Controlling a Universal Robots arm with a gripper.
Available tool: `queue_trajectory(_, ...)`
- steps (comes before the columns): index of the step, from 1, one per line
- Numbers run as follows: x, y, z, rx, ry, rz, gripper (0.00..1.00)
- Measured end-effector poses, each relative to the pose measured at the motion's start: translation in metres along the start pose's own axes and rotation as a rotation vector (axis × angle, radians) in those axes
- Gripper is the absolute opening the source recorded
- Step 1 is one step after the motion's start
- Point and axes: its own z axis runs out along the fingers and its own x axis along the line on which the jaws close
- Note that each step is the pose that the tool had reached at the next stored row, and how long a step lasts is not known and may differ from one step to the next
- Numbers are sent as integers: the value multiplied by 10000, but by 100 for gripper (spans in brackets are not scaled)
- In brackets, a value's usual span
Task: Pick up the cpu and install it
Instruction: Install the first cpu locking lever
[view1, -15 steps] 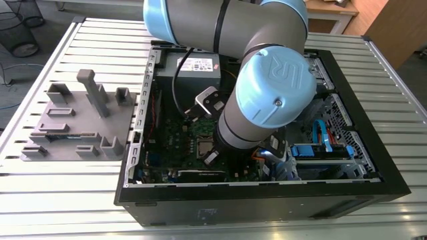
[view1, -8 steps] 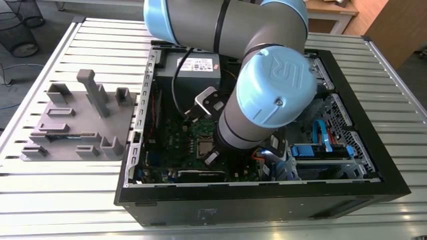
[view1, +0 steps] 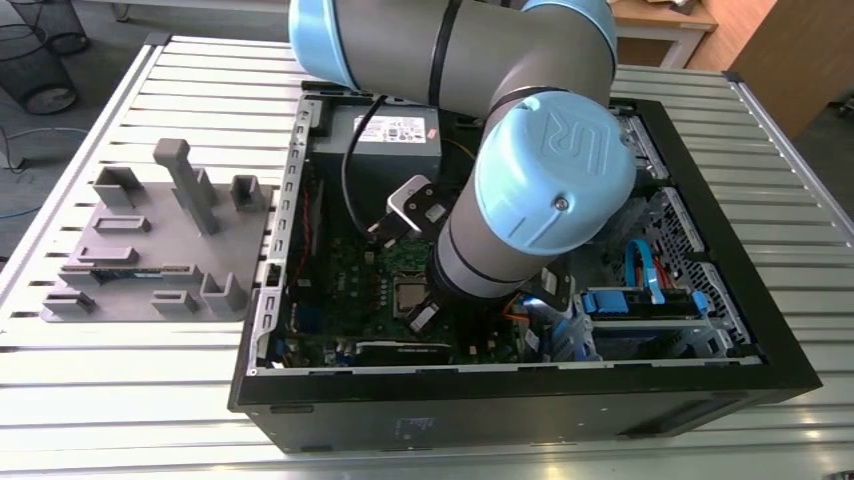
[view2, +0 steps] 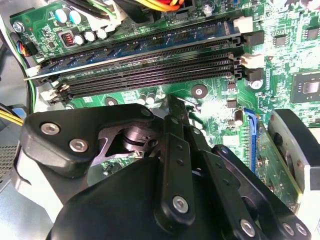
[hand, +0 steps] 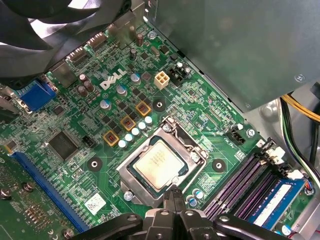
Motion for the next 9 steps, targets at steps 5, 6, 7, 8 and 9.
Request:
queue_trajectory(5,-9,0,0,0,2,-4,11)
queue_trajectory(6,-10,0,1,0,2,-3,11)
queue_trajectory(7,-13,-1,1,0,3,-4,11)
queue_trajectory(8,-17,-4,1,-1,3,-5,11)
queue_trajectory(9,-20,-7,2,-1,0,-5,11)
